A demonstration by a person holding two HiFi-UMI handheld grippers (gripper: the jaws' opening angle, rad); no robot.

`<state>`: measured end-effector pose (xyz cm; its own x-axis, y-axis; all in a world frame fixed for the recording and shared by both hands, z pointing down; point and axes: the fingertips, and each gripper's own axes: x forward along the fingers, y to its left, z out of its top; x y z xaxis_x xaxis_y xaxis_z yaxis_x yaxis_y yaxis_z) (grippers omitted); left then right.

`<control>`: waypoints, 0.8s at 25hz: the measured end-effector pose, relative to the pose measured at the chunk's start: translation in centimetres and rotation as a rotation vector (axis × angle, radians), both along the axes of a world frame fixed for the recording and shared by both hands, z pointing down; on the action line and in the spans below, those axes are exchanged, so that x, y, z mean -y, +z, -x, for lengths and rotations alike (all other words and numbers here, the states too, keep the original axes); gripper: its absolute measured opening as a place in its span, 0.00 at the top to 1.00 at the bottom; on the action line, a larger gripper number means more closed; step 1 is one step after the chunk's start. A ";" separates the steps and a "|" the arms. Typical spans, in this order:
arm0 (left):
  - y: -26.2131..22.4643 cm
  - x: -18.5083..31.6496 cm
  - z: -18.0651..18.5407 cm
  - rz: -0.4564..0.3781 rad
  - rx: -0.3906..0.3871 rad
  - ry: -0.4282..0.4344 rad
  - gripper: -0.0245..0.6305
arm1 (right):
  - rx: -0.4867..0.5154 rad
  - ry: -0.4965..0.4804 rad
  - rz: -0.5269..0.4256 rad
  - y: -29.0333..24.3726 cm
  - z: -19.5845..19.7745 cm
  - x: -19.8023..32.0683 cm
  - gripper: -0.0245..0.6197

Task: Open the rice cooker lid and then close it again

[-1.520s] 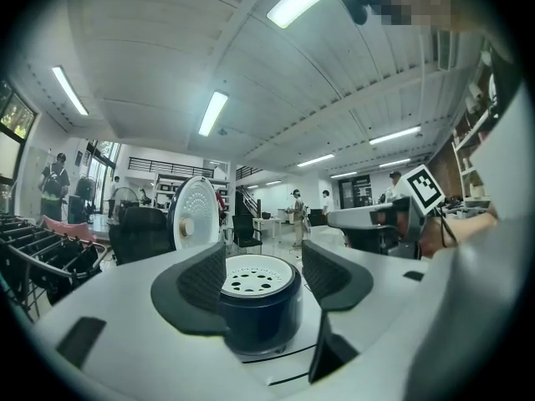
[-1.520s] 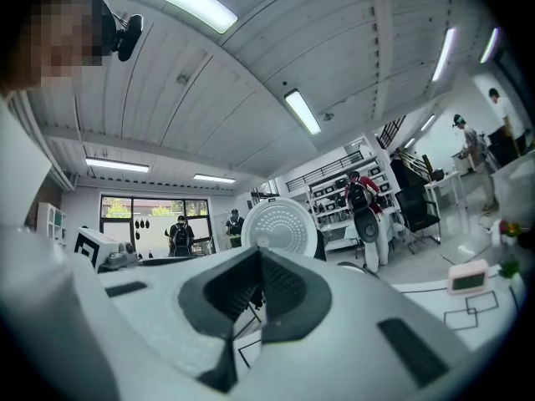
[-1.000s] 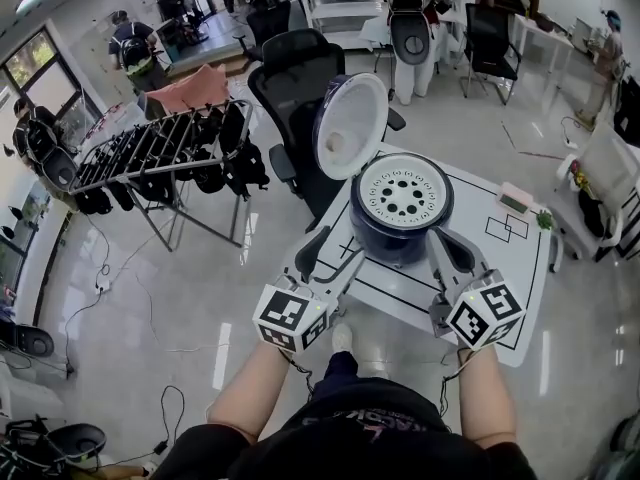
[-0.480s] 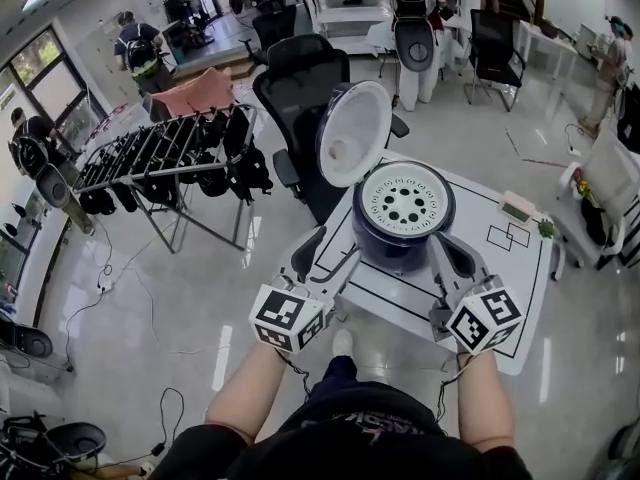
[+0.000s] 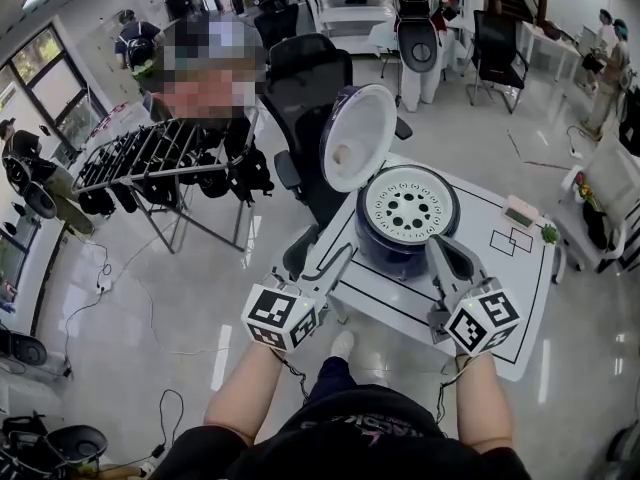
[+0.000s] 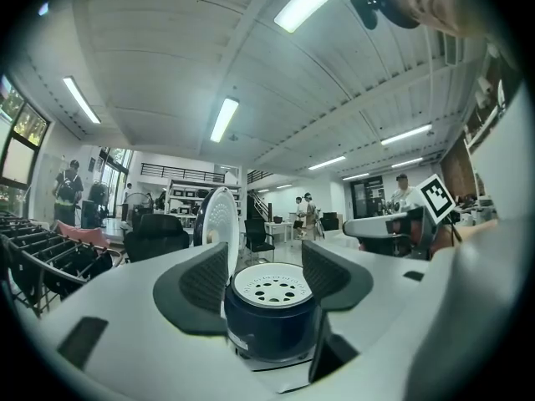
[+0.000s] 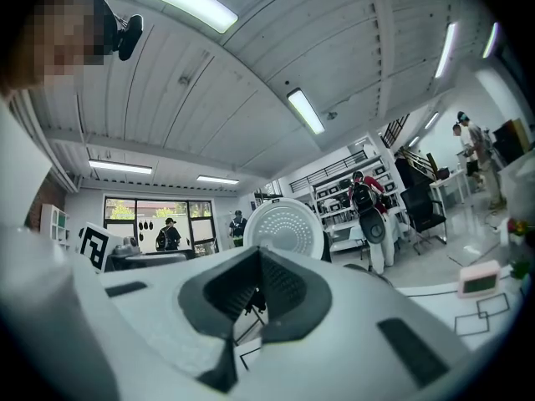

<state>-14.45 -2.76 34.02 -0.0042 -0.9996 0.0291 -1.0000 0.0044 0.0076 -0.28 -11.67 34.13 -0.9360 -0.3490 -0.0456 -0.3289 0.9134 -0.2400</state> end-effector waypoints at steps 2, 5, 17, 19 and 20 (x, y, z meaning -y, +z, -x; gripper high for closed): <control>-0.2 0.5 0.6 -0.004 -0.005 -0.004 0.54 | -0.005 0.005 0.000 -0.1 0.3 0.5 0.96; -0.1 1.2 2.1 -0.004 -0.017 -0.005 0.54 | -0.012 0.017 0.000 -0.2 1.1 1.1 0.96; -0.7 5.7 11.1 -0.038 -0.048 -0.052 0.54 | -0.032 0.059 0.009 0.4 6.3 6.0 0.96; -0.9 6.7 12.8 -0.042 -0.047 -0.059 0.54 | -0.033 0.068 0.018 0.7 7.2 7.0 0.96; -1.0 7.2 13.6 -0.043 -0.046 -0.061 0.54 | -0.035 0.071 0.019 0.8 7.7 7.4 0.96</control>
<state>-28.03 -9.92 32.98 -0.0647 -0.9978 -0.0127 -0.9964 0.0639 0.0554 -8.00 -19.11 34.88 -0.9097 -0.4153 -0.0059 -0.4013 0.8827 -0.2446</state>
